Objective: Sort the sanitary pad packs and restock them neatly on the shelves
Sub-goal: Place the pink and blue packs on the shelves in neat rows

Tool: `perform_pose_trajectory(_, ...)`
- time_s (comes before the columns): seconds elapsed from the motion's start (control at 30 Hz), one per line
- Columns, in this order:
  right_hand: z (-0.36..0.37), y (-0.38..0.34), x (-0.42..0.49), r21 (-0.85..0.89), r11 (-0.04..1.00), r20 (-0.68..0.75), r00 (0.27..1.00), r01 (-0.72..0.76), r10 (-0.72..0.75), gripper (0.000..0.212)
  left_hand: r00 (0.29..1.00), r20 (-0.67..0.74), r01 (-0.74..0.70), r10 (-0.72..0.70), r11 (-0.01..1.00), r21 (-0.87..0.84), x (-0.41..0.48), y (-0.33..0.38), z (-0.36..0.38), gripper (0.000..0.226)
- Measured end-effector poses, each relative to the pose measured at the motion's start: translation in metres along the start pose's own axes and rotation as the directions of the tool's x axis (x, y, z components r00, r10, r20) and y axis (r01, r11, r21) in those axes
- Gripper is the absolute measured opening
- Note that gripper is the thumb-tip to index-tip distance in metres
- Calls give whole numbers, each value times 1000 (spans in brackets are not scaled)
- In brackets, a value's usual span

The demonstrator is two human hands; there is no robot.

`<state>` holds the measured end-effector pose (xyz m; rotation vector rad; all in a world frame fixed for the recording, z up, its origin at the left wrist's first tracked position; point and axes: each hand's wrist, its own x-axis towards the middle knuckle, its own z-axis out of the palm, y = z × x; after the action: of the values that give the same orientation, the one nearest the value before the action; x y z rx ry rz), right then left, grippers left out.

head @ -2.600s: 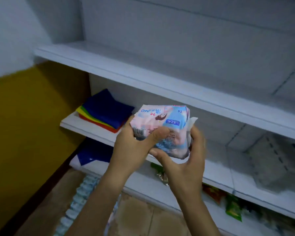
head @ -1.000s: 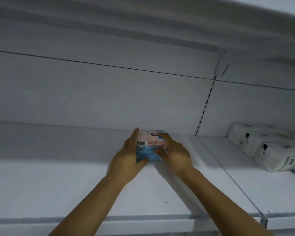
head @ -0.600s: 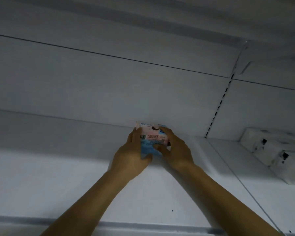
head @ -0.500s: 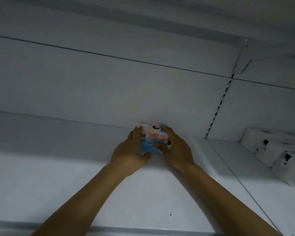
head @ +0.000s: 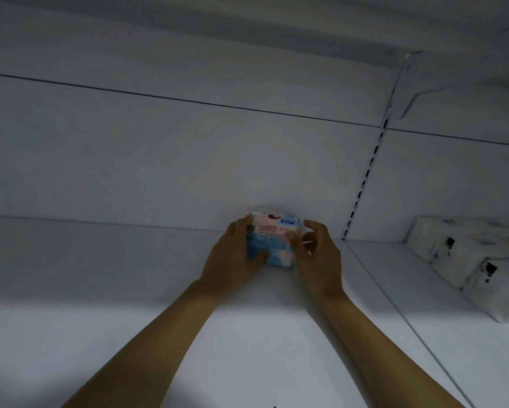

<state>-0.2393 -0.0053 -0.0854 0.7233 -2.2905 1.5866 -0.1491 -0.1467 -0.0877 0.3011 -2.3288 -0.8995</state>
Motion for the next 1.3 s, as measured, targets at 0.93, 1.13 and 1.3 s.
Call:
perform_pose_trajectory(0.93,-68,-4,-3,-136,989,452,885,-56,112,37,919,365,102,-145,986,135,26,53,47,98)
perform_pose_trajectory(1.13,-102,9,-8,-199,980,482,867,-29,124,46,915,367,129,-169,983,131,20,80,60,100)
perform_pose_trajectory(1.3,-111,10,-21,-180,983,372,928,38,32,48,941,281,59,-190,906,418,-15,101,42,93)
